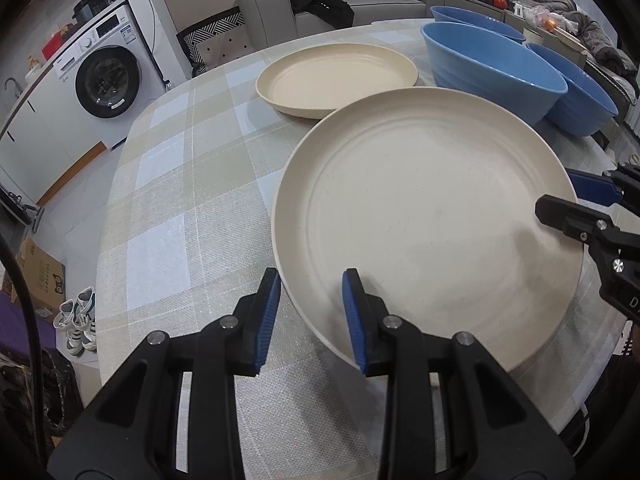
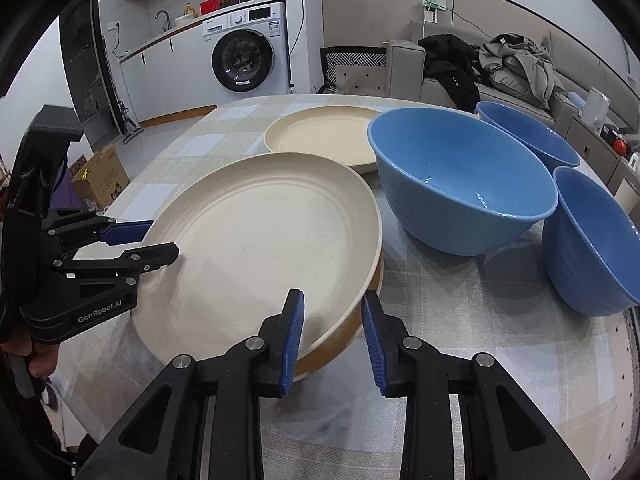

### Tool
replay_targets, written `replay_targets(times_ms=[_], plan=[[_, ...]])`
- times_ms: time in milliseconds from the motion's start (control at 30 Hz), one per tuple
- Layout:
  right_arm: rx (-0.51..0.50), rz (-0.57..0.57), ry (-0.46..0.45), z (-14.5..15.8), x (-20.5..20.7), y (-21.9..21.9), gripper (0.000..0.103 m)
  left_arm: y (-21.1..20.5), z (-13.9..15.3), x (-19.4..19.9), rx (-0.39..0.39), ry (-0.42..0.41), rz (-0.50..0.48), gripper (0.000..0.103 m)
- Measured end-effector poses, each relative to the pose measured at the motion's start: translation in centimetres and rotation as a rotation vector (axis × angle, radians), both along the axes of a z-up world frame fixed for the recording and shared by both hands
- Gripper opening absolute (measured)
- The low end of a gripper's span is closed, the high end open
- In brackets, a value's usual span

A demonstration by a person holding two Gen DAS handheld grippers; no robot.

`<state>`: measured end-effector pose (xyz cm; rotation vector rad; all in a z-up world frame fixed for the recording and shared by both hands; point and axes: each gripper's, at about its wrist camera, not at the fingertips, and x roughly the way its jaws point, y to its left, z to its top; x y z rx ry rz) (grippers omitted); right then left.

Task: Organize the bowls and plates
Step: 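Lower the held plate onto the other large plate and open both grippers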

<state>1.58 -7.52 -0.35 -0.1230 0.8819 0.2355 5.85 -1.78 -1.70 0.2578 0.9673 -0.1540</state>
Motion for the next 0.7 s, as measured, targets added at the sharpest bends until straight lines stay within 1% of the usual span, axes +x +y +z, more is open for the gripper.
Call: replay_targets(times_ms=[200,367,467,533,600,667,700], plan=[[-0.015,-0.013,-0.017,-0.3,-0.4,-0.1,0.036,-0.6,-0.6,0.2,0.025,0.006,-0.01,0.028],[-0.02,-0.015,-0.045,-0.3,-0.9,-0.1,0.038,-1.3,-0.9,0.2,0.065,0.0,-0.009,0.032],[-0.034,-0.007,-0.062,-0.4,-1.2,0.2,0.042,-1.7,-1.0,0.2,0.078,0.0,-0.009,0.035],[-0.037,0.0,-0.07,-0.5,-1.3,0.3,0.046,-1.8,-1.1,0.0,0.073,0.002,-0.012,0.041],[-0.03,0.006,-0.078,-0.5,-1.5,0.2,0.047,-1.9,-1.1,0.1,0.061,0.005,-0.013,0.046],[-0.015,0.004,-0.076,-0.6,-1.8,0.2,0.05,-1.8,-1.0,0.2,0.04,0.011,-0.014,0.051],[-0.012,0.01,-0.074,-0.7,-2.0,0.2,0.054,-1.7,-1.0,0.2,0.021,0.013,-0.011,0.053]])
